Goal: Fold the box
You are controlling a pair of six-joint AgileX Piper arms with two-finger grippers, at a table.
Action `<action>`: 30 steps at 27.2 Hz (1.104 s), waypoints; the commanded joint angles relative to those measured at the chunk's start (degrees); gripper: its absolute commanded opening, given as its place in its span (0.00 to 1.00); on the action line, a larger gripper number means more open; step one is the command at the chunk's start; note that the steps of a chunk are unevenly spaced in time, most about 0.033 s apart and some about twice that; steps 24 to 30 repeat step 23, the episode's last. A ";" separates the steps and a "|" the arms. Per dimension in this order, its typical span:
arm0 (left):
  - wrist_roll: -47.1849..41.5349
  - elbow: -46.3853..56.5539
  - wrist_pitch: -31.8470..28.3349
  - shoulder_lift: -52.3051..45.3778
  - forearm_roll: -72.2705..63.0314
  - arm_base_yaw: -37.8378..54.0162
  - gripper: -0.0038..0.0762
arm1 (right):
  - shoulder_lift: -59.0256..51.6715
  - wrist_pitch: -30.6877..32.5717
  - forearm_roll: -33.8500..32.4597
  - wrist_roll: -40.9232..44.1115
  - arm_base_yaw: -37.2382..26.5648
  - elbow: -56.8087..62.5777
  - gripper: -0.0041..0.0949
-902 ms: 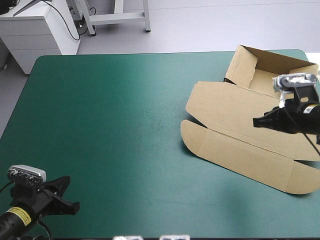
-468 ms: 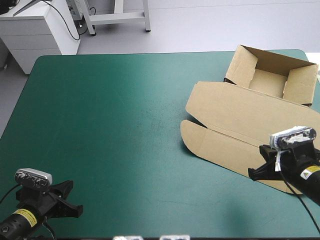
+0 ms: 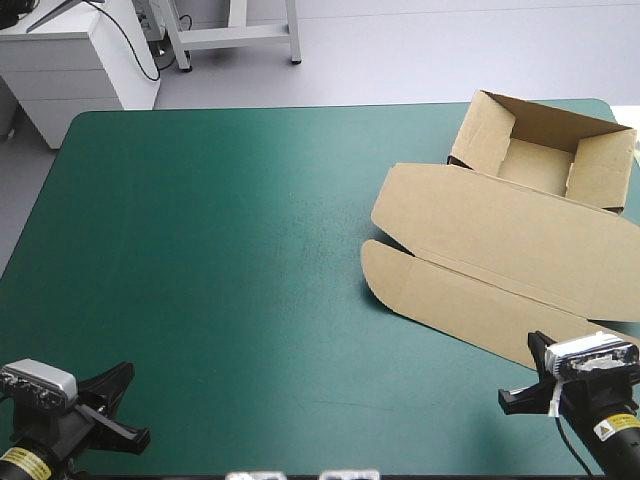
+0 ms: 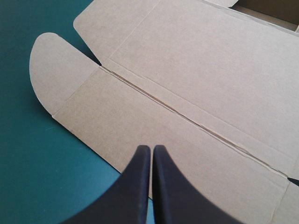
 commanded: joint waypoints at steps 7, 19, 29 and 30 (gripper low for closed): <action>1.80 0.50 -4.92 -0.23 0.06 -0.31 0.04 | -7.25 -3.27 -6.22 7.07 0.12 1.57 0.02; 1.90 1.64 -7.21 -0.23 -0.05 -0.31 0.04 | -8.24 -2.52 -6.22 7.07 0.12 2.79 0.02; 1.90 1.64 -7.21 -0.23 -0.05 -0.31 0.04 | -8.24 -2.52 -6.22 7.07 0.12 2.79 0.02; 1.90 1.64 -7.21 -0.23 -0.05 -0.31 0.04 | -8.24 -2.52 -6.22 7.07 0.12 2.79 0.02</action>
